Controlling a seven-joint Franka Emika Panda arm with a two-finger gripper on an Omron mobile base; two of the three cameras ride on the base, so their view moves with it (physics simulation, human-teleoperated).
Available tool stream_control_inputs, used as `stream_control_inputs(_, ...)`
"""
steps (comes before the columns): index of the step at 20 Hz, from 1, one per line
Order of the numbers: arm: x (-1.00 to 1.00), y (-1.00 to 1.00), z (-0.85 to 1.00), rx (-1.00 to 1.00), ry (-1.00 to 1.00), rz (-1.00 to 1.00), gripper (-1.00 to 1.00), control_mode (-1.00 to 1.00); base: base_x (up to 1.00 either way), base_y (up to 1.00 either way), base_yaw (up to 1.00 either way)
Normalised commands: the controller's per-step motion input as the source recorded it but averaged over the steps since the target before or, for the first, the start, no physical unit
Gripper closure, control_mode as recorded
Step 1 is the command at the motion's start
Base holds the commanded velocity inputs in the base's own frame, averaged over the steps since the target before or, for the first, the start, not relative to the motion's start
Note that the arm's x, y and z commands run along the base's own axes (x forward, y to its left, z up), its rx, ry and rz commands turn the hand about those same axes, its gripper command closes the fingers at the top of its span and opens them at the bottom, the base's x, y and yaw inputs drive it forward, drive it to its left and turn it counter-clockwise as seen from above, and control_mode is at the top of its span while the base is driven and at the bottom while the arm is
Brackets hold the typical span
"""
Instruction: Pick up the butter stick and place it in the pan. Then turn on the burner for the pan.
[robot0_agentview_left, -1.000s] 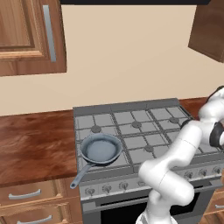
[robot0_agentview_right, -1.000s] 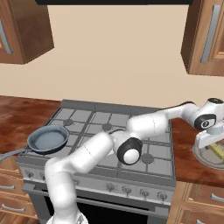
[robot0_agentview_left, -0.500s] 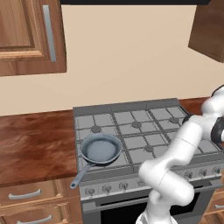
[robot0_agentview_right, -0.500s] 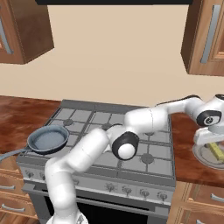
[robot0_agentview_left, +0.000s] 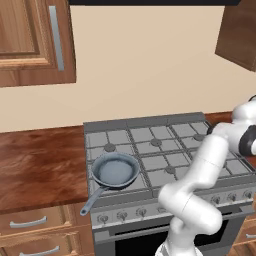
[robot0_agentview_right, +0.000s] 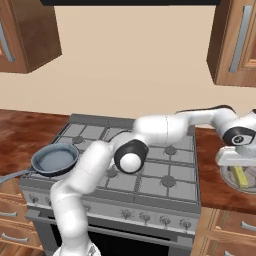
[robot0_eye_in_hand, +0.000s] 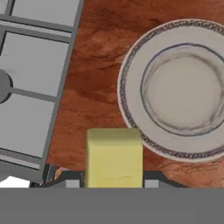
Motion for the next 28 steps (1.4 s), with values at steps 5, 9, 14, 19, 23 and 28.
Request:
stream_control_inputs(5, -0.42, 0.8, -0.02, -0.02, -0.15, -0.06, 1.0, -1.0, 0.0, 0.0, 0.0)
stream_control_inputs(9, -0.13, 0.93, 0.0, -0.02, -0.06, 0.0, 1.0, -1.0, 0.0, 0.0, 0.0)
stream_control_inputs(14, -0.06, 0.92, 0.0, -0.01, 0.0, 0.0, 1.0, -1.0, 0.0, 0.0, 0.0)
stream_control_inputs(19, 0.0, 0.82, 0.12, 0.0, 0.0, 0.0, 1.0, -1.0, 0.0, 0.0, 0.0)
stream_control_inputs(23, 0.0, 0.7, 0.14, 0.0, 0.0, 0.0, 1.0, -1.0, 0.0, 0.0, 0.0)
stream_control_inputs(28, 0.0, 0.64, 0.12, 0.0, 0.0, 0.0, 1.0, -1.0, 0.0, 0.0, 0.0)
